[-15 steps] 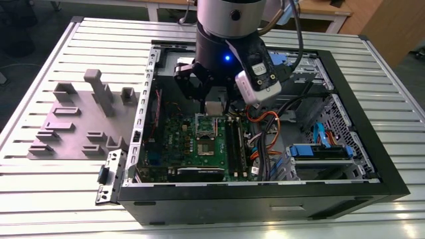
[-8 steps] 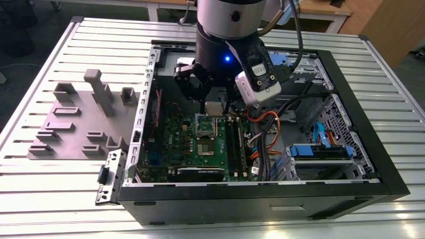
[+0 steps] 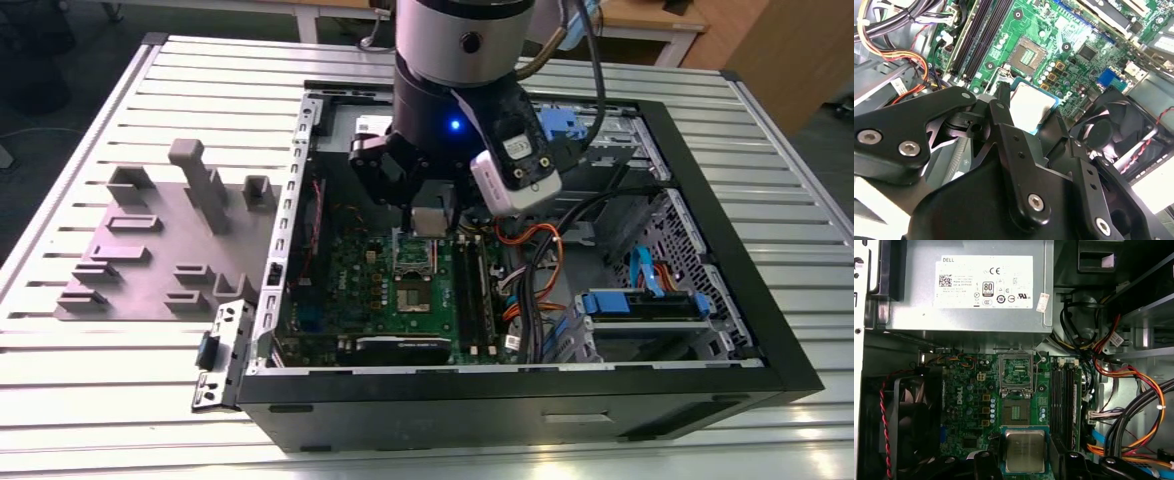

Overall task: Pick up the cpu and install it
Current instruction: 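Place the cpu into insertion slot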

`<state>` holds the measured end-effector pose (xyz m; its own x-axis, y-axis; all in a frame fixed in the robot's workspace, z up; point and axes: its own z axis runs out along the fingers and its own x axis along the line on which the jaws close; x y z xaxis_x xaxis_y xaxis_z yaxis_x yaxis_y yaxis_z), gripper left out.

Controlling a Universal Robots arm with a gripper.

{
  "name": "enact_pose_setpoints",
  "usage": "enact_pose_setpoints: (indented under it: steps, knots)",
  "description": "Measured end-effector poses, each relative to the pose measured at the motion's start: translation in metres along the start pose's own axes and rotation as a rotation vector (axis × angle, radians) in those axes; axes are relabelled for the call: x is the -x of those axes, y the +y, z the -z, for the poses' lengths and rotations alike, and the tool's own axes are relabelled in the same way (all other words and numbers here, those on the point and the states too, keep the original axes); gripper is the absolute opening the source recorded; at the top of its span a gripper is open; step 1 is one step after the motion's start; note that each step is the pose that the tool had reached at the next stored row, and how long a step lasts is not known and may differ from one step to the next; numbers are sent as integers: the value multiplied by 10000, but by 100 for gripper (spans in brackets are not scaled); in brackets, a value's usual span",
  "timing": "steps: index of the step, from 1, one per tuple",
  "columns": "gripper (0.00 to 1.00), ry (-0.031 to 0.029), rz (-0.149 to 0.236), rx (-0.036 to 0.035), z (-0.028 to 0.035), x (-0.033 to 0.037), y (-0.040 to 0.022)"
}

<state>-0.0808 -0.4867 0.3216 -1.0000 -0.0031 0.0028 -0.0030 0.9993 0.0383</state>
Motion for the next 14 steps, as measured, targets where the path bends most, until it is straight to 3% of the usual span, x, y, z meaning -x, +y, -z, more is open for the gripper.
enact_pose_setpoints:
  steps: [7, 11, 14]
  knots:
    - [47, 0, 0, -1, -129, 0, -5]
    - [47, -1, -18, 0, -199, 0, -44]
    - [47, 0, -27, -3, -224, 0, -48]
